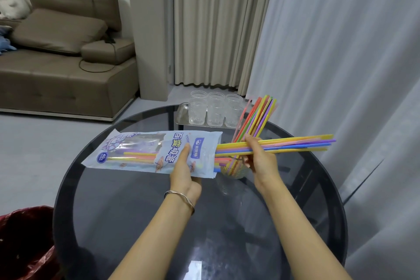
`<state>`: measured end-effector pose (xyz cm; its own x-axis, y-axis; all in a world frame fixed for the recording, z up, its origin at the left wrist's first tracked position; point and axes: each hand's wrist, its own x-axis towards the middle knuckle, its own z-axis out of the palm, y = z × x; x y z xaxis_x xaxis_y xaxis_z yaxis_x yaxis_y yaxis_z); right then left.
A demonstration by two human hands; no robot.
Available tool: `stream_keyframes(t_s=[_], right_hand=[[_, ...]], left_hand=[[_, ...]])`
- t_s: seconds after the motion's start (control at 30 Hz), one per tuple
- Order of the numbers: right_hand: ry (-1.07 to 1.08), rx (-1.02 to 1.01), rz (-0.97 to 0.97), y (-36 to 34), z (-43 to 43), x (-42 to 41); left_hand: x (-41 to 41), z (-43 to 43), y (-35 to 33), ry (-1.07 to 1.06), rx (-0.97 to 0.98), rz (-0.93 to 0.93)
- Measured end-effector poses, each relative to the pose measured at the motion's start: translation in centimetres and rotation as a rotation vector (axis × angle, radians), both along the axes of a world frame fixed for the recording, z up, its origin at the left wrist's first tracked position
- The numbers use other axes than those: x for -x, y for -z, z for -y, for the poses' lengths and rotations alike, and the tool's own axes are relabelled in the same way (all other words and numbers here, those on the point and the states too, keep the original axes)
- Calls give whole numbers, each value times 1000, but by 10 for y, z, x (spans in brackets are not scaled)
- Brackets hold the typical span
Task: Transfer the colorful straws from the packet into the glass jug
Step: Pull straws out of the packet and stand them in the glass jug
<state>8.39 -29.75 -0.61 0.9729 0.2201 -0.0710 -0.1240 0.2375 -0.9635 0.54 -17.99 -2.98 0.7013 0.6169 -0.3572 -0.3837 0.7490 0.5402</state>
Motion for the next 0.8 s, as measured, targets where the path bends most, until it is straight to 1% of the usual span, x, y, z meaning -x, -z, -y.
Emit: stream_keyframes(t_s=[0.13, 0.23, 0.37, 0.47, 0.6, 0.7, 0.8], right_hand=[[-12, -8, 58, -3, 8, -5], [-57, 11, 59, 0, 1, -2], [-46, 34, 53, 5, -7, 1], [-22, 62, 88, 2, -2, -7], [-17, 110, 183, -10, 14, -28], [18, 176, 261, -15, 28, -48], [63, 266, 309, -15, 35, -68]], left_hand=[[0, -9, -2, -35, 36, 3], [-1, -2, -1, 31, 1, 6], [-3, 10, 4, 106, -3, -21], [-4, 5, 6, 55, 12, -29], [-7, -10, 7, -15, 14, -63], [-11, -17, 7, -37, 18, -75], [-16, -18, 8, -54, -29, -84]])
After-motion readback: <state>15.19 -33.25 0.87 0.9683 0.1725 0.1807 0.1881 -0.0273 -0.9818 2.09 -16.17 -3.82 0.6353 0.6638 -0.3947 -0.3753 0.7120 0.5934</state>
